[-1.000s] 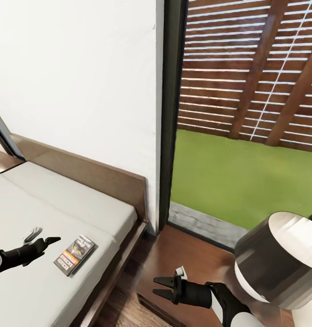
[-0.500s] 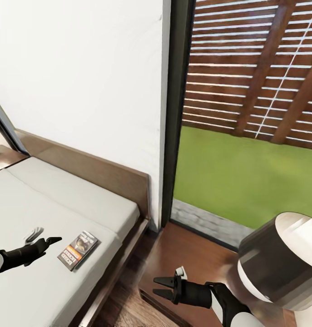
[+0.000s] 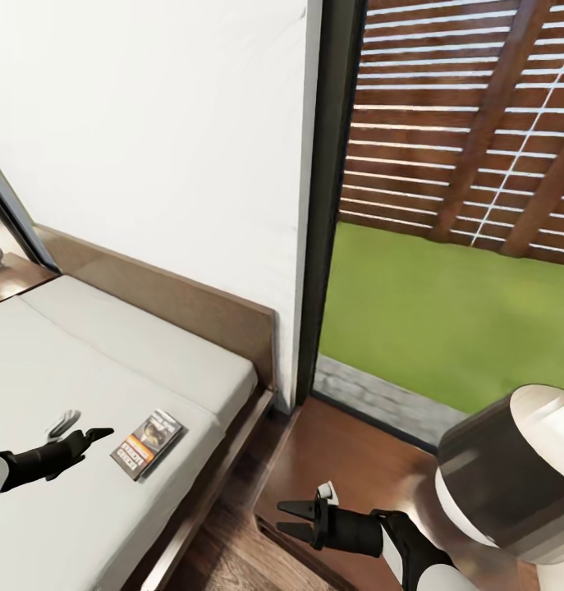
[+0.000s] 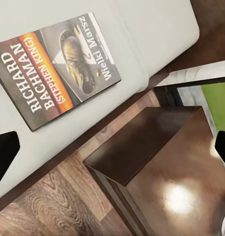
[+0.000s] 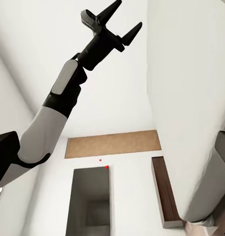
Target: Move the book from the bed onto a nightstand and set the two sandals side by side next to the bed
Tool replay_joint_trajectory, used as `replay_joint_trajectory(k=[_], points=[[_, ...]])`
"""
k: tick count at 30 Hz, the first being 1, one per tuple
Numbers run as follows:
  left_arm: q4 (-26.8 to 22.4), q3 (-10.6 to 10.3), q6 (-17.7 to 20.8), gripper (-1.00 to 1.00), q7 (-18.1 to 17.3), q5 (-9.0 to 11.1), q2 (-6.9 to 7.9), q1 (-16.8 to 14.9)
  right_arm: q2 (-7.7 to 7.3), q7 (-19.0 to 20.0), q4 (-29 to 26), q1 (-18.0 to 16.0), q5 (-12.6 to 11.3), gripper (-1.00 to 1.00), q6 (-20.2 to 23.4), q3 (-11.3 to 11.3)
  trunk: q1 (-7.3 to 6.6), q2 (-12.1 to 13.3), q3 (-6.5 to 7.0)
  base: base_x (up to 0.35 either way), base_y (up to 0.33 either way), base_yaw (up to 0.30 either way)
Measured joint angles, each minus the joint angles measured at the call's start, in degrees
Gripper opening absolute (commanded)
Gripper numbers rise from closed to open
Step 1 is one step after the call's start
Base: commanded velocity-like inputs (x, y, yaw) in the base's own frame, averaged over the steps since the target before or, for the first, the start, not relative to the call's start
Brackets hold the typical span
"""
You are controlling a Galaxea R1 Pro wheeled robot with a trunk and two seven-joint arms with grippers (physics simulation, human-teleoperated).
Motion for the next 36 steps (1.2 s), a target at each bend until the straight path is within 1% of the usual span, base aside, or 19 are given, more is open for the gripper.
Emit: replay_joint_trajectory(k=[4,7,8,9,10,11,12,14,15,17,18,20,24,25,28,29,31,34,36], points=[[-0.4,-0.1,0.2,1.0,0.0,0.0,-0.02,-0.3,0.01,0.0,0.0,0.0,0.0,1.0,0.0,0.0,0.0,0.0,-0.31,0.0,0.0,0.075],[-1.3,-0.1,0.3,1.0,1.2,0.0,-1.24,-2.5,0.07,0.0,0.0,0.0,0.0,1.0,0.0,0.0,0.0,0.0,-0.45,0.0,0.0,0.027],[-1.4,-0.1,0.4,1.0,5.0,0.1,-2.16,-5.6,0.07,0.0,0.0,0.0,0.0,1.0,0.0,0.0,0.0,0.0,-0.47,0.0,0.0,0.01],[-1.3,-0.1,0.5,1.0,10.6,0.3,-3.11,-9.3,0.08,0.0,0.0,0.0,0.0,1.0,0.0,0.0,0.0,0.0,-0.5,0.0,0.0,0.008],[-1.3,-0.1,0.6,1.0,13.5,0.2,-3.63,-10.8,0.08,0.0,0.0,0.0,0.0,1.0,0.0,0.0,0.0,0.0,-0.53,0.0,0.0,0.005],[-1.2,-0.2,0.7,1.0,18.9,0.5,-4.9,-13.2,0.08,0.0,0.1,0.0,0.0,1.0,0.0,0.0,0.0,0.0,-0.54,0.0,0.0,0.002],[-1.1,-0.2,0.8,1.0,26.3,0.7,-7.58,-17.5,0.08,0.0,0.0,0.0,0.0,1.0,0.0,0.0,0.0,0.0,-0.55,0.0,0.0,0.001],[-1.1,-0.1,1.1,1.0,28.9,0.7,-9.41,-21.6,0.09,0.0,0.0,0.0,0.0,1.0,0.0,0.0,0.0,0.0,-0.55,0.0,0.0,0.0],[-1.1,-0.1,1.4,1.0,29.2,0.9,-9.88,-22.6,0.09,0.0,0.0,0.0,0.0,1.0,0.0,0.0,0.0,0.0,-0.55,0.0,0.0,0.0],[-1.1,-0.1,1.9,1.0,28.6,3.4,-10.26,-23.5,0.09,0.0,0.0,0.0,0.0,1.0,0.0,0.0,0.0,0.0,-0.56,0.0,0.0,0.0],[-1.1,-0.1,2.2,1.0,26.9,6.7,-10.3,-23.8,0.09,0.0,0.0,0.0,0.0,1.0,0.0,0.0,0.0,0.0,-0.56,0.0,0.0,0.0],[-1.1,-0.2,2.3,1.0,23.9,9.9,-10.17,-24.0,0.06,0.0,0.0,0.0,0.0,1.0,0.0,0.0,0.0,0.0,-0.56,0.0,0.0,0.0],[-0.8,-0.1,2.4,1.0,18.3,11.5,-8.83,-23.9,0.02,0.0,-0.1,0.0,0.0,1.0,0.0,0.0,0.0,0.0,-0.56,0.0,0.0,0.0],[-0.6,-0.1,2.3,1.0,15.9,11.7,-8.31,-23.9,0.01,0.0,-0.1,0.0,0.0,1.0,-0.1,0.0,0.0,0.0,-0.56,0.0,0.0,0.0],[0.5,-0.2,2.2,1.0,11.4,11.5,-7.7,-23.7,0.0,0.0,-0.1,0.0,0.1,1.0,-0.1,0.0,0.0,0.0,-0.56,0.0,0.0,0.0],[1.5,-0.2,2.1,1.0,10.0,10.7,-7.42,-23.7,0.02,0.0,-0.1,0.0,0.1,1.0,-0.1,0.0,0.0,0.0,-0.56,0.0,0.0,0.0],[2.7,-0.2,1.8,1.0,10.1,6.9,-6.21,-23.7,0.0,0.0,-0.1,0.0,0.1,1.0,-0.1,0.0,0.0,0.0,-0.56,0.0,0.0,0.0],[2.9,-0.1,1.6,1.0,10.8,4.1,-5.87,-23.6,0.0,0.0,-0.1,0.0,0.1,1.0,-0.1,0.0,0.0,0.0,-0.56,0.0,0.0,0.0],[3.0,-0.1,1.4,1.0,11.3,3.0,-5.77,-23.6,0.0,0.0,-0.1,0.0,0.1,1.0,-0.1,0.0,0.0,0.0,-0.56,0.0,0.0,0.0]])
